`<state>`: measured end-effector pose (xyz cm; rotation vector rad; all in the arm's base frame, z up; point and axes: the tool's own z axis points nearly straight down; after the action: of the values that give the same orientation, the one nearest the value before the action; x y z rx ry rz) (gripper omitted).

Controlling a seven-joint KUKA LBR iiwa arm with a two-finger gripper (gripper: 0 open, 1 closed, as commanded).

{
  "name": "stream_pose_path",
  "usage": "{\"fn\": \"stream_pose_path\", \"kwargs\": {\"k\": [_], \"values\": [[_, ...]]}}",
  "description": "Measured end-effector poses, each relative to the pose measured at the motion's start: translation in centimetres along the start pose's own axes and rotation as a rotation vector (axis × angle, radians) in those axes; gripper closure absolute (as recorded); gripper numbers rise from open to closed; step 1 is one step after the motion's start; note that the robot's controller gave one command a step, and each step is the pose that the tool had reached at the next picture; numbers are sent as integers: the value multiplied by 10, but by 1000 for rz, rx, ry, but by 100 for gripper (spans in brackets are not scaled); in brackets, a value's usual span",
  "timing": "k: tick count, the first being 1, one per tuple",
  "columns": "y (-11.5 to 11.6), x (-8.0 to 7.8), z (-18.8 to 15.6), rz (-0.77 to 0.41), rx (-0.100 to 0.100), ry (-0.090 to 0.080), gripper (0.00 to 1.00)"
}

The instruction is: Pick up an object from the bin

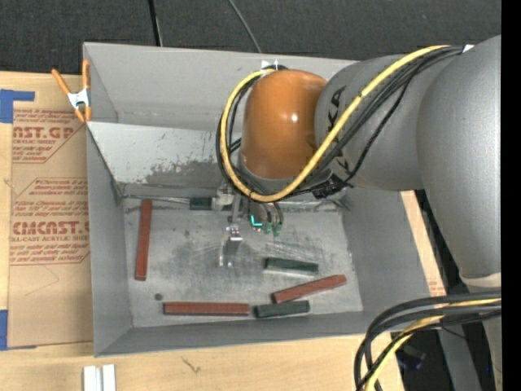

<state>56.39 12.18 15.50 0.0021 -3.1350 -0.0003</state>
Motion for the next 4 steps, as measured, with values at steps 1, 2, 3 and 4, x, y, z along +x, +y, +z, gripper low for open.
{"fn": "stream_pose_path", "kwargs": {"k": [1, 2, 3, 4], "values": [[0, -2, -5, 1, -1, -8, 0], [-3, 11, 8, -58, -1, -15, 0], [-6, 48, 67, -105, 0, -6, 100], [-6, 48, 67, -104, -1, -6, 0]]}}
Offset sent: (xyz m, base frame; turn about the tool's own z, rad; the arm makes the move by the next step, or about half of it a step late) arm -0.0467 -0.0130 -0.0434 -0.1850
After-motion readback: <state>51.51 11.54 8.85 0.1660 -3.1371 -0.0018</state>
